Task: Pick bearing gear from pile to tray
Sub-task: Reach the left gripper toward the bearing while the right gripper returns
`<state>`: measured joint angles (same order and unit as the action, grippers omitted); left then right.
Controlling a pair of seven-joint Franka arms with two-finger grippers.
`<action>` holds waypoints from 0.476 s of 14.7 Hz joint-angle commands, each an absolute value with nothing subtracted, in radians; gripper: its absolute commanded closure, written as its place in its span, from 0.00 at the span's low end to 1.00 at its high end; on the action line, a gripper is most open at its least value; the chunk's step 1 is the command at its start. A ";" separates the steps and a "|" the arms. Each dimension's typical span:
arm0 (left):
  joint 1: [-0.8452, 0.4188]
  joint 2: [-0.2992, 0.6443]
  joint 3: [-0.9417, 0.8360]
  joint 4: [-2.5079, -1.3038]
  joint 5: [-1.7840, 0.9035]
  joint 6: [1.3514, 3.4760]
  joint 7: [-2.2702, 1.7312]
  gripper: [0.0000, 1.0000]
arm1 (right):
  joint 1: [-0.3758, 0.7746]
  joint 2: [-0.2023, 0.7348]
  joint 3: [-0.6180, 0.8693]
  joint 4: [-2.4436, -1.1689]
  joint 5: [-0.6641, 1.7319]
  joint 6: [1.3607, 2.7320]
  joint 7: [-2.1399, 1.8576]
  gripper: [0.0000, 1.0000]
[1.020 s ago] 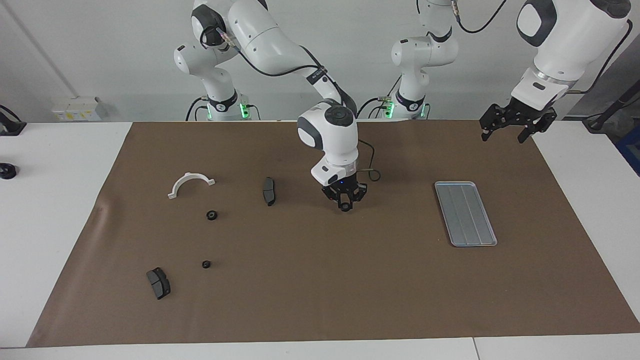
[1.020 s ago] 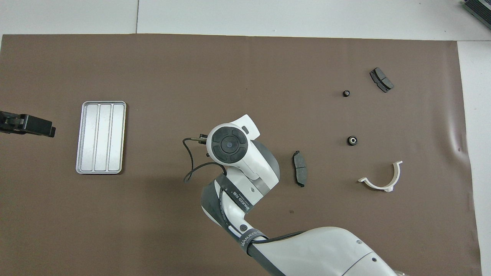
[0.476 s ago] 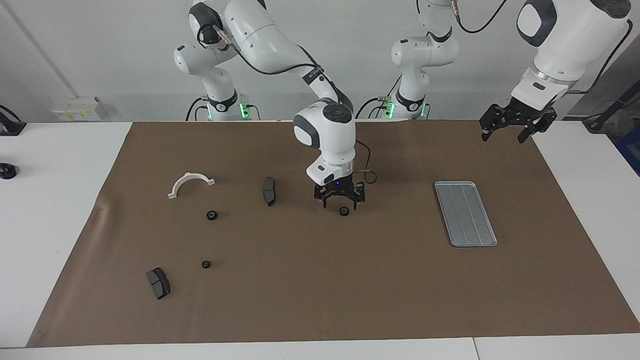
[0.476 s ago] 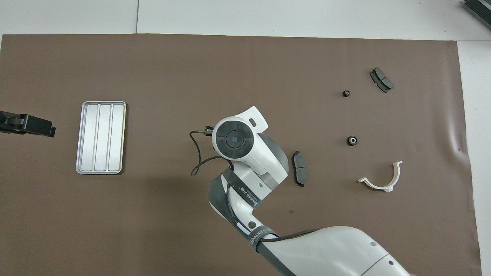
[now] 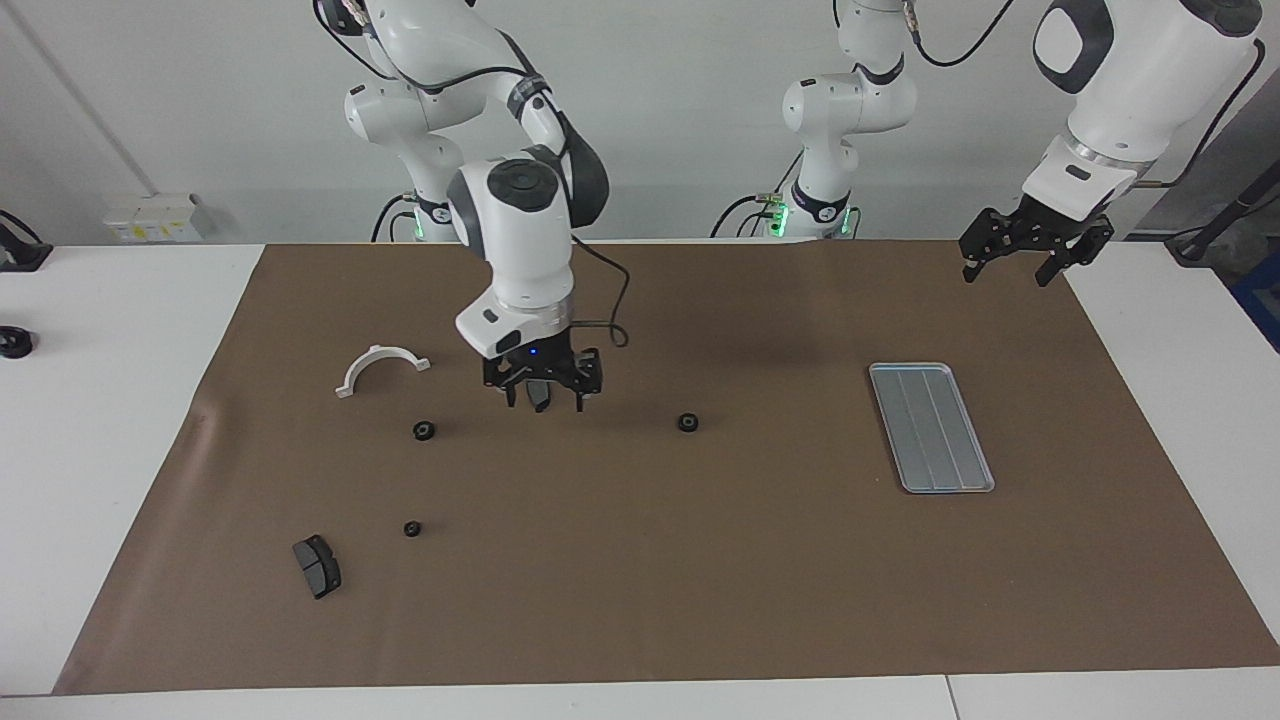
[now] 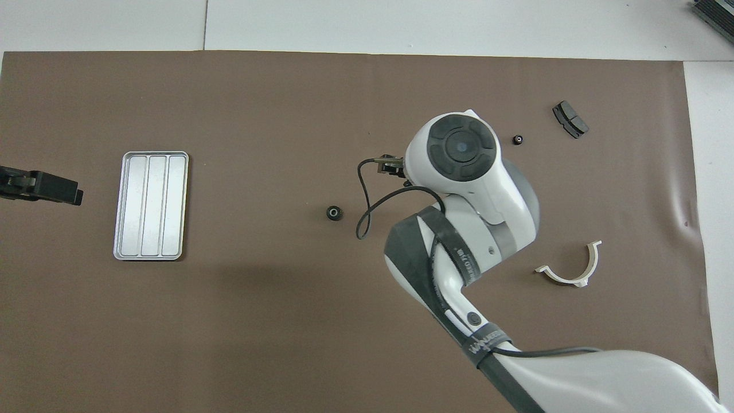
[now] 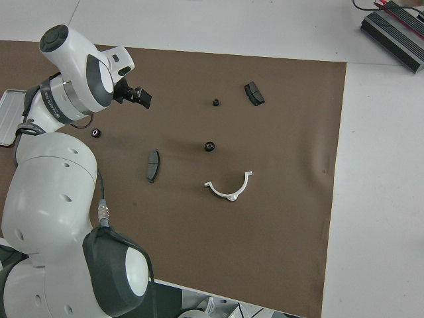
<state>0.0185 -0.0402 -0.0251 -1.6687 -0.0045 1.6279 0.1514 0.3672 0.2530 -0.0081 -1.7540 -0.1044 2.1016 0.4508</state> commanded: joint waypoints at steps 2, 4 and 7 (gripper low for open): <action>-0.038 -0.051 -0.037 -1.716 -0.018 1.692 0.158 0.00 | 0.234 0.186 0.011 -1.925 -0.011 2.163 0.125 0.00; -0.087 -0.040 -0.037 -1.733 -0.015 1.718 0.141 0.00 | 0.172 0.157 0.011 -2.030 0.002 2.264 -0.025 0.00; -0.190 -0.023 -0.037 -1.793 -0.012 1.826 0.005 0.00 | 0.103 0.155 0.011 -2.140 0.027 2.376 -0.198 0.00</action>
